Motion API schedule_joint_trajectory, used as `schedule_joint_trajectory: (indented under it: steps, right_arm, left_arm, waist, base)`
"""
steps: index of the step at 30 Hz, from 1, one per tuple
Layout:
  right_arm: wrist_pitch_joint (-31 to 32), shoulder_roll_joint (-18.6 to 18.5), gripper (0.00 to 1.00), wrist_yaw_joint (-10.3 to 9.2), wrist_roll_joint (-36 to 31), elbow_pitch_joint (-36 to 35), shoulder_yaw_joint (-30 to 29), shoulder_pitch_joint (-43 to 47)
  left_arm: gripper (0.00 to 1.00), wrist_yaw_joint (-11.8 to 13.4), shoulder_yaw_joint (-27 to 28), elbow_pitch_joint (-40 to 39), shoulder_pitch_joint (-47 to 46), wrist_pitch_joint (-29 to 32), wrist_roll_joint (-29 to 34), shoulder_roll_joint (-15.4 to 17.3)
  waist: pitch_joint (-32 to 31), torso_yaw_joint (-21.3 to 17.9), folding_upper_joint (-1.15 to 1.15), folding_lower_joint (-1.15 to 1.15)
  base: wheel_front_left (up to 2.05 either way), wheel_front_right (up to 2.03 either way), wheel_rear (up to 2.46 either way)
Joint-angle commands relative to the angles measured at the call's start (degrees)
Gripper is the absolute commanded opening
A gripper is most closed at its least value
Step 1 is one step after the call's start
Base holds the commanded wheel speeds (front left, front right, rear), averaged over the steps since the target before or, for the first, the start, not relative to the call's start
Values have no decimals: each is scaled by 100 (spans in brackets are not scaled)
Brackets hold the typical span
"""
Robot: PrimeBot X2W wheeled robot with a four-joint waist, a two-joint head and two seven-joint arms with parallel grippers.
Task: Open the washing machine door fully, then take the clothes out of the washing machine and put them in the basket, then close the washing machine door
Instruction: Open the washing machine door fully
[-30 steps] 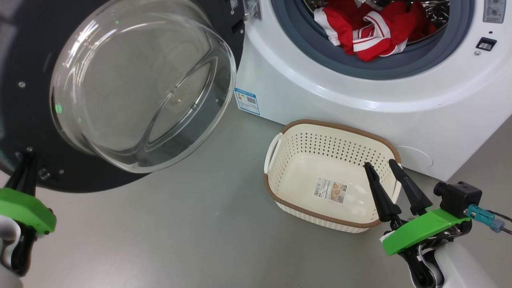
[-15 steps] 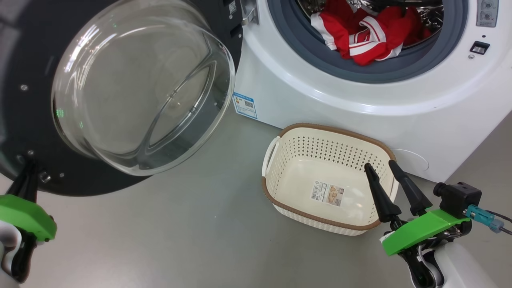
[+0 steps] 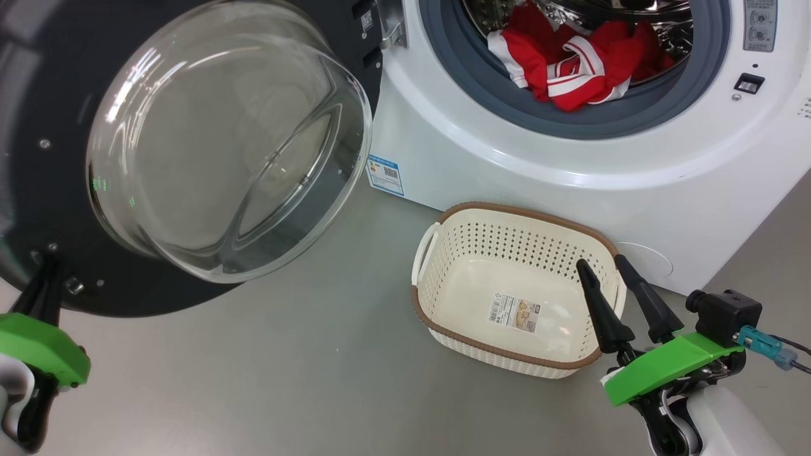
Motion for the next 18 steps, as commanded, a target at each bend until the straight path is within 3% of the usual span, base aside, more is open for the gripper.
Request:
schedule_joint_trajectory:
  steps: [1,10,14,15,16,18]
  right_arm:
    - [-69,25,100,9,5,-125,122,-15]
    - [-69,-5,100,9,24,-126,89,9]
    - [-69,2,100,9,24,-130,80,29]
    - [-69,5,100,9,22,-133,78,30]
    - [-69,6,100,9,19,-136,74,27]
    - [-69,13,100,9,15,-143,70,26]
  left_arm:
    - [0,-10,190,-126,-178,-81,-39,393]
    - [0,35,211,-388,19,-183,-83,363]
    - [52,88,271,-586,158,-208,-47,328]
    - [89,107,294,-654,198,-213,-36,321]
    - [100,130,322,-728,245,-216,-29,314]
    - [100,172,382,-879,354,-221,-22,308]
  waist:
    - [-2,-5,-1,0]
    - [-57,-61,-1,0]
    - [-101,-106,-1,0]
    - [-106,-123,-1,0]
    - [-112,-145,-1,0]
    - [-125,-196,-1,0]
  base:
    - [0,0,0]
    - [0,0,0]
    - [0,0,0]
    - [0,0,0]
    - [0,0,0]
    - [0,0,0]
